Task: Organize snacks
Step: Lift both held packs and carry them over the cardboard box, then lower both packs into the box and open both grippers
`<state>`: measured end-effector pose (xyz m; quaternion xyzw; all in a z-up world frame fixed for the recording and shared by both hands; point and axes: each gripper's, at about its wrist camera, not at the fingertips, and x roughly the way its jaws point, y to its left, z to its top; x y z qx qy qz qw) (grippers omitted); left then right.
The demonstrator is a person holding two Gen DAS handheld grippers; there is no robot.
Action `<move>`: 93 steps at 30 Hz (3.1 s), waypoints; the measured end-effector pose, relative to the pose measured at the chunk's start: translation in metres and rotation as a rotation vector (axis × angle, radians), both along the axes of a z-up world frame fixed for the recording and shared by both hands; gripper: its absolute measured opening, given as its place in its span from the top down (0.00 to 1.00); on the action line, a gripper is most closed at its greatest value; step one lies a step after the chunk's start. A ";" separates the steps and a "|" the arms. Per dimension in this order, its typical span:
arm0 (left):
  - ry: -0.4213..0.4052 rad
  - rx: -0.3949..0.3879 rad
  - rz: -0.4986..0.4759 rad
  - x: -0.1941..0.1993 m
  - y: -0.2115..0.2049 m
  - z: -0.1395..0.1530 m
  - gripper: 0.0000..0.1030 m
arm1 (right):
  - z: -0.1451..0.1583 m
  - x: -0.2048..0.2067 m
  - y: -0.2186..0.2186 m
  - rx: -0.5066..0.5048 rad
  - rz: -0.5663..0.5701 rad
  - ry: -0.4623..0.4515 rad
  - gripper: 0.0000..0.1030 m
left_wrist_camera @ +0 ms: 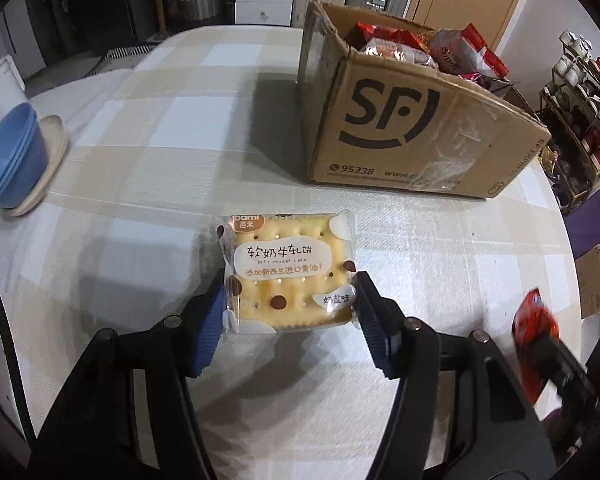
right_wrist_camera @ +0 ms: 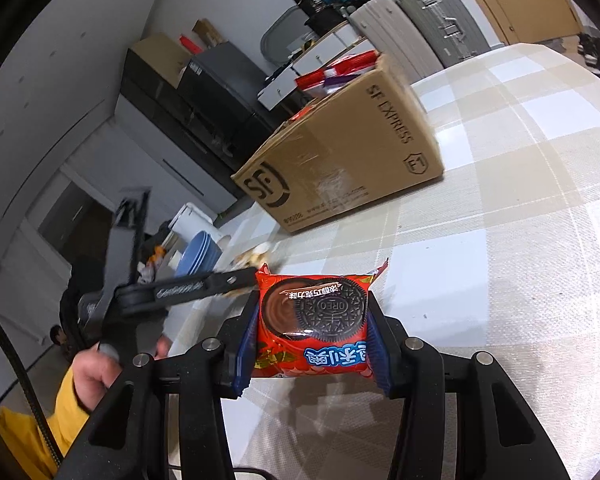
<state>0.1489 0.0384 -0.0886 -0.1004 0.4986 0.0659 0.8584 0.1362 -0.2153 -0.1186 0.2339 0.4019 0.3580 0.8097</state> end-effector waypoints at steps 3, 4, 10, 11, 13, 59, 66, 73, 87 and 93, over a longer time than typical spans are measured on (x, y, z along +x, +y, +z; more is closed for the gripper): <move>-0.019 -0.008 -0.001 -0.015 0.004 0.009 0.44 | 0.001 -0.001 0.001 -0.009 -0.011 -0.009 0.54; -0.027 -0.013 -0.001 -0.017 0.006 0.010 0.44 | 0.003 -0.002 0.002 -0.020 -0.013 -0.015 0.54; -0.086 -0.046 -0.023 -0.041 0.007 0.036 0.44 | 0.018 -0.021 0.004 -0.050 -0.041 -0.043 0.54; -0.097 -0.052 -0.027 -0.046 0.006 0.041 0.44 | 0.025 -0.024 0.004 -0.047 -0.045 -0.042 0.54; -0.120 -0.065 -0.044 -0.053 0.005 0.054 0.44 | 0.040 -0.029 0.006 -0.054 -0.047 -0.065 0.54; -0.162 -0.200 -0.358 0.189 0.003 0.090 0.43 | 0.115 0.177 0.098 -0.431 0.076 -0.210 0.54; -0.144 -0.152 -0.376 0.191 -0.010 0.075 0.43 | 0.106 0.178 0.105 -0.493 0.088 -0.235 0.54; -0.123 -0.117 -0.391 0.189 -0.019 0.068 0.42 | 0.099 0.177 0.108 -0.567 0.082 -0.261 0.54; -0.088 -0.106 -0.417 0.187 -0.028 0.068 0.38 | 0.086 0.176 0.110 -0.610 0.098 -0.297 0.54; -0.092 -0.144 -0.400 0.190 -0.022 0.075 0.27 | 0.088 0.174 0.106 -0.580 0.089 -0.300 0.54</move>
